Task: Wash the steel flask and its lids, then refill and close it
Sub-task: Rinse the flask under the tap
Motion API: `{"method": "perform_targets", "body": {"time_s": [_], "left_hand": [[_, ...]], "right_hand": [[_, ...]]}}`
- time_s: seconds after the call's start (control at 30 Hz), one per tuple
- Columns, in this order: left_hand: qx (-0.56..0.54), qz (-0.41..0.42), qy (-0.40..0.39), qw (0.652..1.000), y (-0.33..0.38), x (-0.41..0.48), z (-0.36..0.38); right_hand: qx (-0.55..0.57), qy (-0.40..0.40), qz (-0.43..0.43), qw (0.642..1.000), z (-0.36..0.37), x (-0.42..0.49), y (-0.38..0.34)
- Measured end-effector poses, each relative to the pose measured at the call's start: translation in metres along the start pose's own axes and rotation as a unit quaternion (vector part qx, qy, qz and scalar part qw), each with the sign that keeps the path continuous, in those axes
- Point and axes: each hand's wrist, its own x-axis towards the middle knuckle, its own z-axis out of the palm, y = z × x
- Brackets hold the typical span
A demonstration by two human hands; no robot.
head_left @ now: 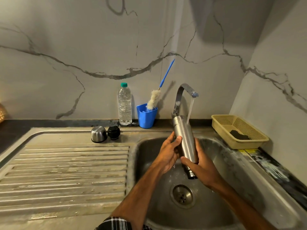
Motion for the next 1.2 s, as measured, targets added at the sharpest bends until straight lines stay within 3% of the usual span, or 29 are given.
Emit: {"method": "perform_targets", "body": {"time_s": [0.2,0.33,0.53,0.63,0.77,0.87,0.97,1.1,1.2], "left_hand": [[0.144,-0.035,-0.02,0.989,-0.004,-0.006,-0.001],[0.099,-0.035,-0.015,0.994,-0.004,-0.003,-0.006],[0.059,-0.019,-0.07,0.996,-0.004,-0.005,-0.006],[0.077,-0.022,-0.073,0.994,-0.003,-0.003,-0.006],[0.064,-0.02,-0.048,0.997,-0.003,-0.001,-0.006],[0.062,-0.011,-0.035,0.997,-0.003,0.001,-0.008],[0.05,-0.011,-0.024,0.998,-0.003,0.002,-0.01],[0.033,0.0,-0.026,0.999,-0.004,0.001,-0.008],[0.022,0.012,-0.02,0.999,-0.002,-0.002,-0.004]], "right_hand": [[-0.126,0.02,-0.005,0.992,0.008,-0.012,0.01],[-0.12,0.005,-0.03,0.992,0.009,-0.011,-0.005],[-0.196,-0.017,-0.108,0.974,0.008,0.031,-0.033],[-0.148,-0.001,-0.108,0.983,-0.001,0.061,-0.039],[0.01,0.02,-0.045,0.999,-0.007,0.081,-0.026],[0.041,0.017,-0.017,0.999,-0.003,0.066,-0.019],[-0.003,-0.002,-0.022,1.0,0.006,0.035,-0.011],[-0.132,0.003,-0.137,0.982,0.015,0.009,-0.008],[-0.178,0.012,-0.146,0.973,0.013,0.02,-0.022]]}}
